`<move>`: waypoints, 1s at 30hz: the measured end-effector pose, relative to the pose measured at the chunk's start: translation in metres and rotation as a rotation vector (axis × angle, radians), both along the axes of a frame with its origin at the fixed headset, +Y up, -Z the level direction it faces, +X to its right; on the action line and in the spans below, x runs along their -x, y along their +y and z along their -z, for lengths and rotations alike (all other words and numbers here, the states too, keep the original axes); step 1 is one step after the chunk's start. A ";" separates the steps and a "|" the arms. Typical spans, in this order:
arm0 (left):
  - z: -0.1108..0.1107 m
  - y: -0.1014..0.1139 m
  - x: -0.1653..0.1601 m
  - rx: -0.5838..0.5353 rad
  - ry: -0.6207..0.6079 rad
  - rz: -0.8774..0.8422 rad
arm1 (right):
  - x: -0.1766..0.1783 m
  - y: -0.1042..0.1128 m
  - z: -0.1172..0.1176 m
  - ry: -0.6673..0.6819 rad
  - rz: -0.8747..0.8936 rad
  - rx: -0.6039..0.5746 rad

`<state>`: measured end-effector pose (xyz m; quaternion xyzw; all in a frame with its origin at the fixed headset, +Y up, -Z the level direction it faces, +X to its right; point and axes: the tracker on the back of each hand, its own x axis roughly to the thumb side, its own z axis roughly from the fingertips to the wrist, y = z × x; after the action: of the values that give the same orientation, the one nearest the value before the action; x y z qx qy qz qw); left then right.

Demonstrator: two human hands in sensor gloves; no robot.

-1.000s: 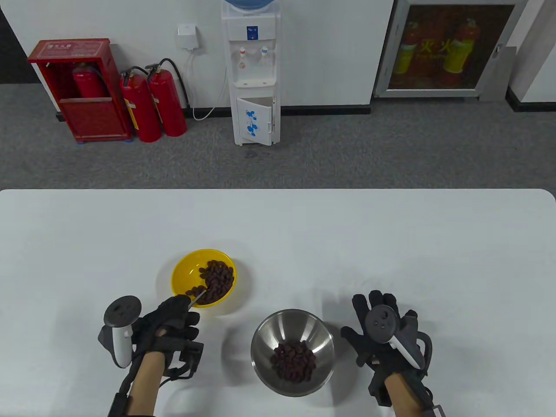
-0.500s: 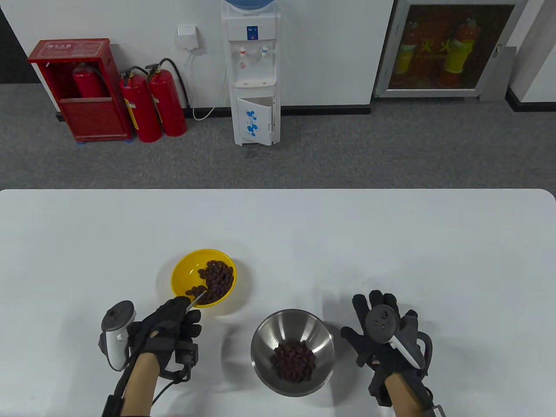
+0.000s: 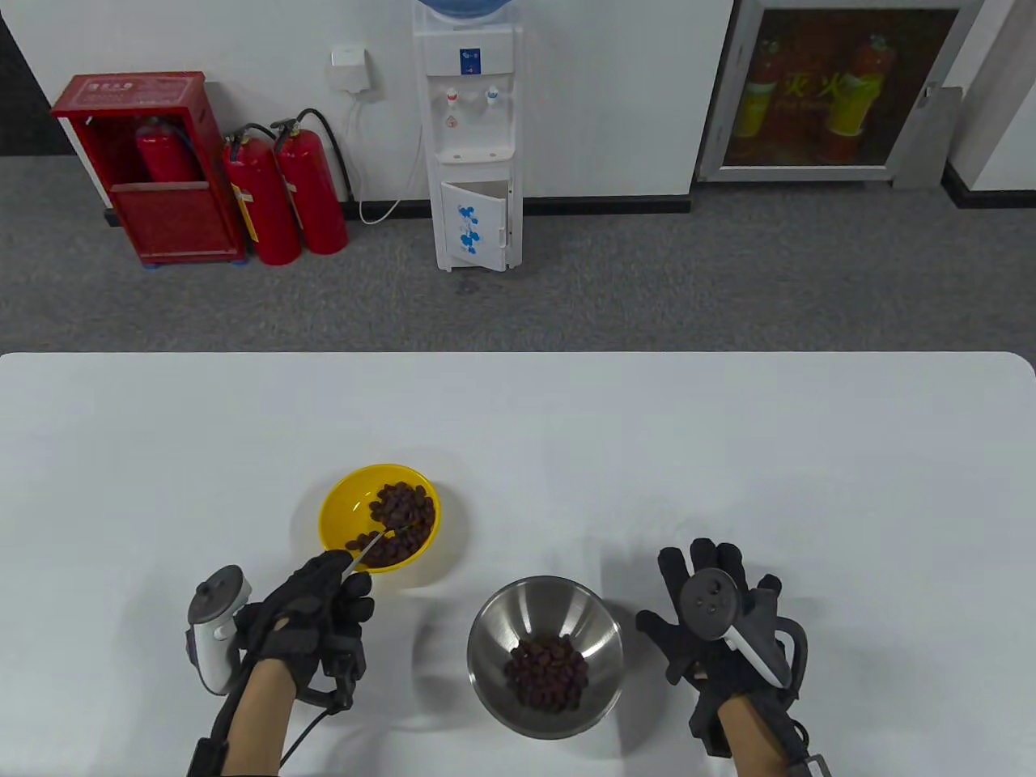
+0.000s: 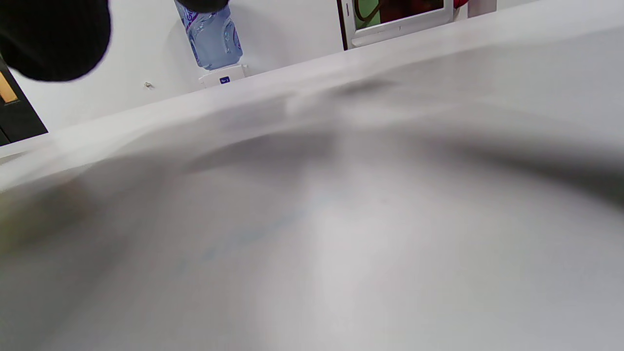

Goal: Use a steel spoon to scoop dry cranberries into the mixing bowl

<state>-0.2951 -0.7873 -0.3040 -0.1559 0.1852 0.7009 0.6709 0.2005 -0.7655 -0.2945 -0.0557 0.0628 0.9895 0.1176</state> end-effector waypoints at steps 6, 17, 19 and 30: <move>0.000 0.000 0.001 -0.018 0.003 -0.016 | 0.000 0.000 0.000 -0.001 -0.014 -0.008; -0.013 0.006 0.008 -0.068 0.022 -0.024 | 0.001 0.000 0.000 -0.014 -0.053 0.006; -0.015 0.008 0.008 -0.074 0.020 -0.027 | 0.001 0.000 0.000 -0.013 -0.059 0.005; -0.017 0.009 0.007 -0.083 -0.003 -0.047 | 0.001 0.000 0.000 -0.012 -0.053 0.004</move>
<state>-0.3020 -0.7784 -0.2869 -0.1331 0.1511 0.7234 0.6604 0.1992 -0.7658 -0.2944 -0.0635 0.0628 0.9918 0.0918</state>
